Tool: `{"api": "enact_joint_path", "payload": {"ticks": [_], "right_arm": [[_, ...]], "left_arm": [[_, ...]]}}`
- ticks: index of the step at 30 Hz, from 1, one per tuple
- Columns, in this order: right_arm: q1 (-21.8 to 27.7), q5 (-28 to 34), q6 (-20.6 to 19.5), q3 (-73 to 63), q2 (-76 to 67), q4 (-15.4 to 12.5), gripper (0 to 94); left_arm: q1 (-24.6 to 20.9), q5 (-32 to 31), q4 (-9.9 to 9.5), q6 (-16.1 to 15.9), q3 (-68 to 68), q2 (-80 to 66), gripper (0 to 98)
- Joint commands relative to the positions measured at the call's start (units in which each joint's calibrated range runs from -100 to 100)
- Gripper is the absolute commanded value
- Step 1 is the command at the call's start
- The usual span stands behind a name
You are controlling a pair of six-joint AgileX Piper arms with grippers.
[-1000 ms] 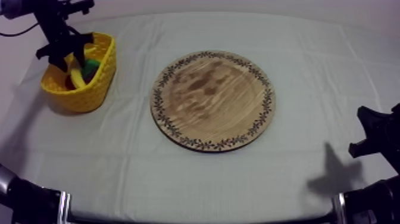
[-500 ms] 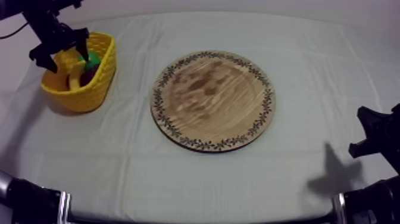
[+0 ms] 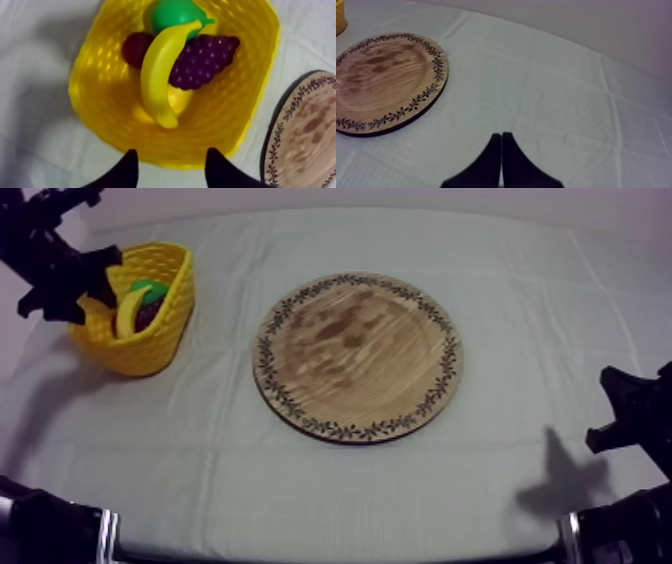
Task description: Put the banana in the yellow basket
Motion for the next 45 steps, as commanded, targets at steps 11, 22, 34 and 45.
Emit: {"api": "enact_joint_path", "payload": {"ticks": [11, 22, 34, 45], "right_arm": [[0.0, -0.03, -0.01, 0.05, 0.0, -0.02, 0.3], [0.0, -0.03, -0.04, 0.05, 0.0, -0.02, 0.3], [0.0, -0.03, -0.02, 0.05, 0.0, -0.02, 0.3], [-0.02, -0.03, -0.01, 0.05, 0.0, -0.02, 0.3]], "left_arm": [[0.15, -10.94, 1.87, -1.03, 14.7, -22.61, 21.5], [-3.16, -17.74, 1.93, -2.17, 25.52, -39.12, 1.1], [-9.15, -33.78, 0.03, -4.57, 44.81, -60.95, 0.1], [-10.06, -37.19, 0.23, -11.05, 59.16, -79.2, 0.1]]}}
